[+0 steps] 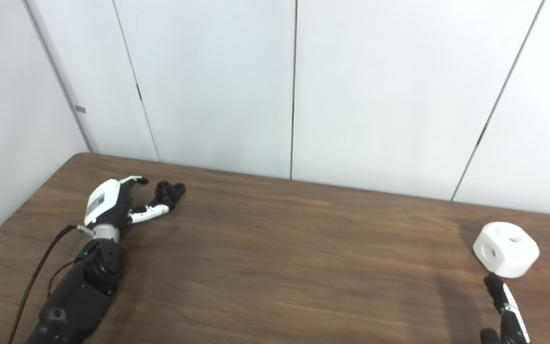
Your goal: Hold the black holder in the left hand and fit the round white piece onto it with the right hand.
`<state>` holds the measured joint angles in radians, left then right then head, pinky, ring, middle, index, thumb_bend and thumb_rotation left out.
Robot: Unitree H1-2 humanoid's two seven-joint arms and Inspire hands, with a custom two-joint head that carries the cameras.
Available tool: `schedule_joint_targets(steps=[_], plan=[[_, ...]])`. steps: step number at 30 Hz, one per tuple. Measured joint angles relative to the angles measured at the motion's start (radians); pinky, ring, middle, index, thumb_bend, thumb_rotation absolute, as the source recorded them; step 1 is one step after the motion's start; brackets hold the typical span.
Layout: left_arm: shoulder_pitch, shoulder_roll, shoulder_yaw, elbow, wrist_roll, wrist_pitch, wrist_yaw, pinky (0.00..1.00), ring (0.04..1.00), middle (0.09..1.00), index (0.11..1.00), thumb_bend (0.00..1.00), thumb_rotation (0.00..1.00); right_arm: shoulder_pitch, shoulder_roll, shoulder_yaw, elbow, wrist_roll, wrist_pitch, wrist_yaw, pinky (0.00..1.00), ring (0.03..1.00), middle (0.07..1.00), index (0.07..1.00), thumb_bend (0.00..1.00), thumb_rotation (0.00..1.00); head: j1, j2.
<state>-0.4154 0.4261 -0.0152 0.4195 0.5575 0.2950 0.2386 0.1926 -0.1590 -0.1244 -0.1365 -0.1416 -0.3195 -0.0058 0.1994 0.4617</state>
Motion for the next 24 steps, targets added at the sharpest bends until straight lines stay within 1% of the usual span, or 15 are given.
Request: schedule_joint_targets(steps=[3,5,9,12,15,21,24], plan=[[-0.001,0.0,-0.013,-0.013,0.004,0.04,-0.003,0.95,0.924,0.89,0.787,0.91,0.43,0.003,0.004,0.002,-0.006,-0.018,0.008,-0.002,0.98,0.957,0.947,0.963,0.47,1.0,0.0,0.0],[-0.001,0.0,-0.022,-0.013,0.004,0.056,-0.005,0.95,0.928,0.893,0.783,0.91,0.42,0.006,0.006,0.004,-0.009,-0.025,0.009,-0.002,0.98,0.961,0.946,0.965,0.47,1.0,0.0,0.002],[-0.001,0.001,-0.04,-0.012,0.007,0.072,-0.007,0.96,0.935,0.9,0.786,0.91,0.4,0.011,0.009,0.004,-0.016,-0.029,0.016,-0.002,0.99,0.965,0.946,0.965,0.47,1.0,-0.002,0.003],[-0.003,0.002,-0.058,-0.003,0.025,0.081,-0.005,0.97,0.94,0.903,0.786,0.91,0.43,0.017,0.01,0.01,-0.023,-0.033,0.026,-0.002,1.0,0.979,0.948,0.966,0.48,1.0,-0.005,0.005],[-0.012,0.003,-0.073,0.014,0.047,0.109,-0.002,0.98,0.941,0.901,0.772,0.91,0.44,0.017,0.01,0.011,-0.024,-0.035,0.037,-0.003,1.0,0.979,0.947,0.963,0.48,1.0,-0.005,0.005],[-0.033,0.005,-0.088,0.027,0.071,0.135,0.0,0.99,0.947,0.898,0.744,0.91,0.4,0.018,0.01,0.012,-0.025,-0.038,0.041,-0.01,1.0,0.985,0.95,0.964,0.49,1.0,-0.009,0.003],[-0.045,0.005,-0.088,0.034,0.071,0.146,-0.003,0.99,0.957,0.903,0.739,0.9,0.4,0.018,0.01,0.013,-0.026,-0.038,0.04,-0.01,1.0,0.98,0.949,0.962,0.49,1.0,-0.011,0.003]])
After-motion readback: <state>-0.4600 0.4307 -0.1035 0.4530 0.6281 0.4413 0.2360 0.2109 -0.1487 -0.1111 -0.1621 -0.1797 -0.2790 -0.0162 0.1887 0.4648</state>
